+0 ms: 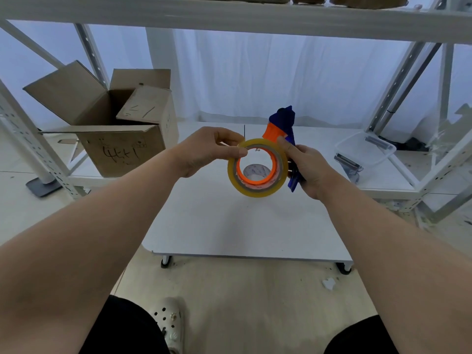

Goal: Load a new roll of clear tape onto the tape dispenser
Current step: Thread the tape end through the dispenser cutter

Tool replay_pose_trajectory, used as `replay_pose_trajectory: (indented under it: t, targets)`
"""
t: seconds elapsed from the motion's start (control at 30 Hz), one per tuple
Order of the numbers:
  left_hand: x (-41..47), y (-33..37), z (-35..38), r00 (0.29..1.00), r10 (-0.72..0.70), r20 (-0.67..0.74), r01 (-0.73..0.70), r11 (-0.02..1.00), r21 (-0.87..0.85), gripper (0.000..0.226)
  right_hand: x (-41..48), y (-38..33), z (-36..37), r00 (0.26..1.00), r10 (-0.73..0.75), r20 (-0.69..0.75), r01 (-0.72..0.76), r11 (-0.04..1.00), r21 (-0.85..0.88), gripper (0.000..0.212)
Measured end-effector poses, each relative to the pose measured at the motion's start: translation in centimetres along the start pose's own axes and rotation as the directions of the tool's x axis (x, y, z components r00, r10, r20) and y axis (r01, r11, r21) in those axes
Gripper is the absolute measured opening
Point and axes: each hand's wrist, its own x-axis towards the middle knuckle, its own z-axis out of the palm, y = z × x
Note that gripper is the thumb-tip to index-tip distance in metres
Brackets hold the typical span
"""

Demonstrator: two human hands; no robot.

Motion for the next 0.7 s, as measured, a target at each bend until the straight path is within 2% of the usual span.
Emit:
replay_pose_trajectory:
  t: [0.1, 0.23, 0.43, 0.6, 0.7]
  targets:
    - [0.0, 0.2, 0.5, 0.997, 0.03, -0.067, -0.028, 0.999, 0.035, 0.038, -0.2, 0.1, -0.7, 0.996, 0.01, 0.091, -0.015, 0.998, 0.056, 0.049]
    - [0.0, 0.2, 1.0, 0.988, 0.098, -0.121, -0.087, 0.992, 0.092, 0.036, -0.4, 0.1, -1.0, 0.986, -0.017, 0.163, 0.019, 1.0, -0.014, 0.041]
    - [0.1, -0.5, 0.9, 0.979, 0.182, -0.091, -0.165, 0.973, 0.164, 0.032, -0.7, -0.1, -1.6, 0.946, -0.078, 0.314, 0.125, 0.983, -0.133, 0.087]
    - [0.3, -0.9, 0.8, 0.995, 0.101, -0.01, -0.099, 0.984, 0.145, 0.05, -0.6, 0.3, -1.9, 0.953, -0.142, 0.267, 0.187, 0.971, -0.15, 0.066]
    - [0.6, -0.9, 1.0, 0.999, -0.014, -0.037, 0.017, 0.997, 0.081, 0.046, -0.8, 0.2, -1.7, 0.947, -0.197, 0.252, 0.24, 0.958, -0.154, 0.061]
